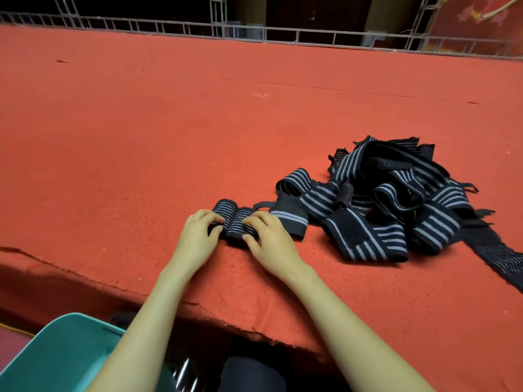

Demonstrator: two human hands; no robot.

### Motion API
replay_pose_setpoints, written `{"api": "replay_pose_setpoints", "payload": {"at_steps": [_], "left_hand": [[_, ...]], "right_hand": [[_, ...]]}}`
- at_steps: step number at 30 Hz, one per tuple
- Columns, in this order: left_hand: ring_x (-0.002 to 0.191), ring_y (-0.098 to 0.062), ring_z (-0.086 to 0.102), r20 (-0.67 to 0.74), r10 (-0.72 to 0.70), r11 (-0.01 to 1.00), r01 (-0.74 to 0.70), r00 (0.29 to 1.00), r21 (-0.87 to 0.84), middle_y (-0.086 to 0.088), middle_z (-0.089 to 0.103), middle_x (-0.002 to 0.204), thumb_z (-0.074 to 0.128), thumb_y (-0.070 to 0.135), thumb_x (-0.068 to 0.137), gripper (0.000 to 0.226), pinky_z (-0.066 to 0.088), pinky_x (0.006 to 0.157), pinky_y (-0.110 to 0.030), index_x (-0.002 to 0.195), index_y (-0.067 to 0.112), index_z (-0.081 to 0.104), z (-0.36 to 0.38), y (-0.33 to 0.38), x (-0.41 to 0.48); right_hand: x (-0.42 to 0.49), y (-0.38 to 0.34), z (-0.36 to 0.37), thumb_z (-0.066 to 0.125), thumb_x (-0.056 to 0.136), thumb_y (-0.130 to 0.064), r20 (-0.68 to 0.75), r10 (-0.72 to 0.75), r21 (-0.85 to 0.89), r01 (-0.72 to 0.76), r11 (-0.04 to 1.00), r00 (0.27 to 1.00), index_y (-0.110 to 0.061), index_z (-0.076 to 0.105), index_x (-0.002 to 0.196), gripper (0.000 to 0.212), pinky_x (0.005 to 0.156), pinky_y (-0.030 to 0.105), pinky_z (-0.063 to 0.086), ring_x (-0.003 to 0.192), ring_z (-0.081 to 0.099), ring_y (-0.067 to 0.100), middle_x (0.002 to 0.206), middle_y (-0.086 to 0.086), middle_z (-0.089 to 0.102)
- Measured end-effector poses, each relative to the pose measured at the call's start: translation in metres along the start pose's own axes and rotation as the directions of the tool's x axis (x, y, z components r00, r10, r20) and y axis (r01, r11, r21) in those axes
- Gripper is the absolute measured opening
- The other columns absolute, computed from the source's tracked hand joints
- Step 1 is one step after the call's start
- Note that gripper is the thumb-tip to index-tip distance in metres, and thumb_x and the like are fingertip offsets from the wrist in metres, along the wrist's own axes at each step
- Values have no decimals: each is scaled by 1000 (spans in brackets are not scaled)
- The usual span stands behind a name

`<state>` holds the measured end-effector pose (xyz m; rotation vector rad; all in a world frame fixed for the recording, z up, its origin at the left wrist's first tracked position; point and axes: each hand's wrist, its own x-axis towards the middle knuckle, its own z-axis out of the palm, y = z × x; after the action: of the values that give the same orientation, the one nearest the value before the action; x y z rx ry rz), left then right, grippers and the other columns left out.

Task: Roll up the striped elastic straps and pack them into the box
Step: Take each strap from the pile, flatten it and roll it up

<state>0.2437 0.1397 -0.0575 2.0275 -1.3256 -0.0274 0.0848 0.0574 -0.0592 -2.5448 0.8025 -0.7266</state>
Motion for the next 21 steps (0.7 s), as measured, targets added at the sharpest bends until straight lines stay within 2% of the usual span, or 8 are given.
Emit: {"api": "replay_pose_setpoints", "payload": {"at_steps": [4,7,10,13,17,21], "left_hand": [[118,-22,50,94,-21,999,17,995,50,-4,58,122,56,8,89,26,35,102,-32,115,11,63,-4,1,-2],[116,-26,47,-8,19,999,-19,1000,45,-7,58,118,56,4,88,27,30,101,-27,113,9,64,-3,23,-8],[110,-24,50,-72,110,993,-112,991,-28,-6,59,111,56,1,86,24,28,96,-21,107,9,65,8,57,-14],[109,-20,50,16,216,972,-213,976,-99,0,57,110,57,6,87,22,31,95,-22,106,13,64,27,92,-17],[109,-17,50,98,322,934,-299,942,-196,3,56,108,59,9,86,21,36,101,-30,105,16,64,58,140,-19],[115,-16,44,136,387,908,-351,912,-230,2,52,115,59,11,87,26,33,104,-28,113,15,61,87,184,-19]], "right_hand": [[-1,0,-3,47,97,-14,94,-24,-8,25,1000,995,-12,56,129,34,107,33,34,125,45,24,134,3,52],[-5,6,-20,47,96,-9,88,-52,28,50,998,995,-9,56,129,34,108,31,32,125,45,24,131,7,54],[-19,21,-48,52,93,-9,23,-63,-6,63,998,998,-9,58,126,33,108,28,29,125,45,22,129,7,55],[-40,44,-78,57,92,-12,-52,-22,-44,19,999,998,-10,62,120,29,106,26,30,123,46,21,125,5,56],[-74,80,-116,60,89,-14,-166,33,-95,-49,994,986,-10,66,111,24,105,30,34,117,49,22,118,5,59],[-107,116,-152,64,85,-11,-274,156,-131,-197,972,949,-10,66,112,26,104,26,31,117,49,22,118,7,57]]}}
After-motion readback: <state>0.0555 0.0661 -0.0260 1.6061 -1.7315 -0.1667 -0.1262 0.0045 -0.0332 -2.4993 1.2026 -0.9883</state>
